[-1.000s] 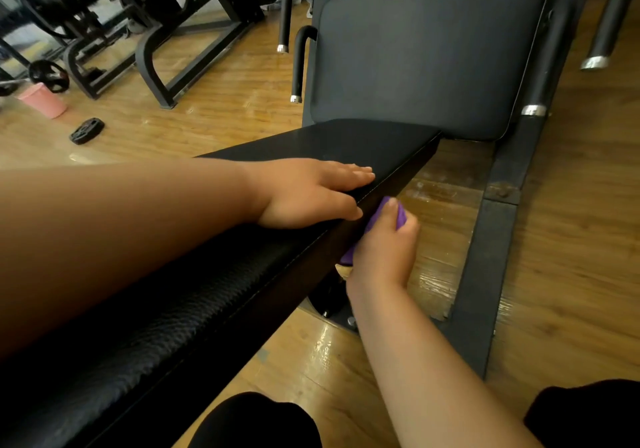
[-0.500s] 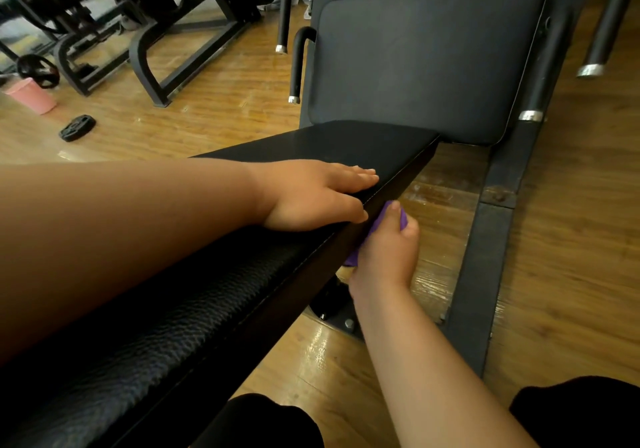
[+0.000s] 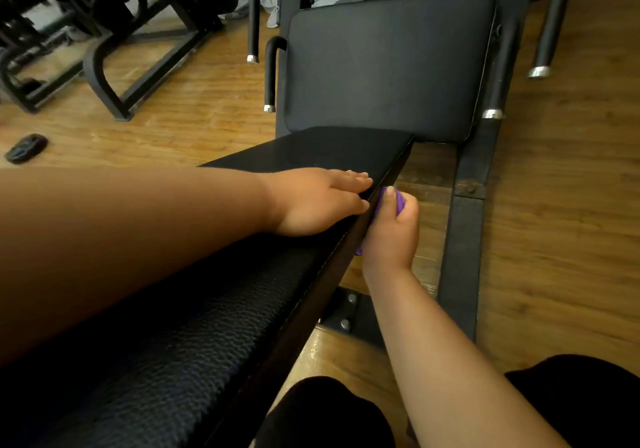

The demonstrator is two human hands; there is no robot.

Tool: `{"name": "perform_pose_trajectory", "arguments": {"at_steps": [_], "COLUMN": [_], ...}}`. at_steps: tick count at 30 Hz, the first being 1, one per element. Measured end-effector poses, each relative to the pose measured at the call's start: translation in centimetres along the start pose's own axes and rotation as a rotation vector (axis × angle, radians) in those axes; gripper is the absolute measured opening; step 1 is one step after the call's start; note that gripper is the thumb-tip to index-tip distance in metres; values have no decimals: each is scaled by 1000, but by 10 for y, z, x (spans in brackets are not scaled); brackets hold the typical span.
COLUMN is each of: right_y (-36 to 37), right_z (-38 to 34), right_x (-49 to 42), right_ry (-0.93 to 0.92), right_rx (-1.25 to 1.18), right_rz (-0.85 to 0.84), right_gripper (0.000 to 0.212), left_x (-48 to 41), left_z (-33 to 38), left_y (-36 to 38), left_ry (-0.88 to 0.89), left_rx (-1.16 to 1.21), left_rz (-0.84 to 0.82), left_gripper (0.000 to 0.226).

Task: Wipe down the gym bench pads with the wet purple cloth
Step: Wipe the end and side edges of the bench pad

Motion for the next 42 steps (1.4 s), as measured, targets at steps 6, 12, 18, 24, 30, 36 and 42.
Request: {"name": "perform_pose_trajectory", "arguments": {"at_steps": [6,12,18,24,30,36,42], "right_y": [-5,12,6,16,11,23,13], "right_z": [-27,-25,-17,-23,-20,-12,-8], "right_x": [18,-37,-8,-39,-32,-73,-43], "right_ry": [-308,-223,-314,-324,-332,-190,-276], "right_rx": [-42,126,24,121,86,138,88], "right_rz": [-74,-52,-160,-131,-177,-73,-99], "right_gripper": [13,19,13,17,12,14,14], "left_x": [-4,-10,-26,-45,-63,-66,-68], "left_z": [-2,-2,-1,-7,-6,-9,-11], "left_y": [3,0,-1,-3,7,9,11], "left_ry": [37,27,39,-39,-43,-38,-24], "left_rx": [8,-57,-108,-121,-70,-21,-3], "left_rz": [-20,-12,-4,-11,-34,-17,-11], "left_gripper": [55,54,55,57,55,55,54]}}
Point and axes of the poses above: each hand's wrist, its own x-axis away from the middle knuckle, its own y-axis out of the palm, z = x × y, the point moved 9 cm from there along -x, towards the middle knuckle, and after that the axes turned 11 degrees about z, right-handed, at the moved point
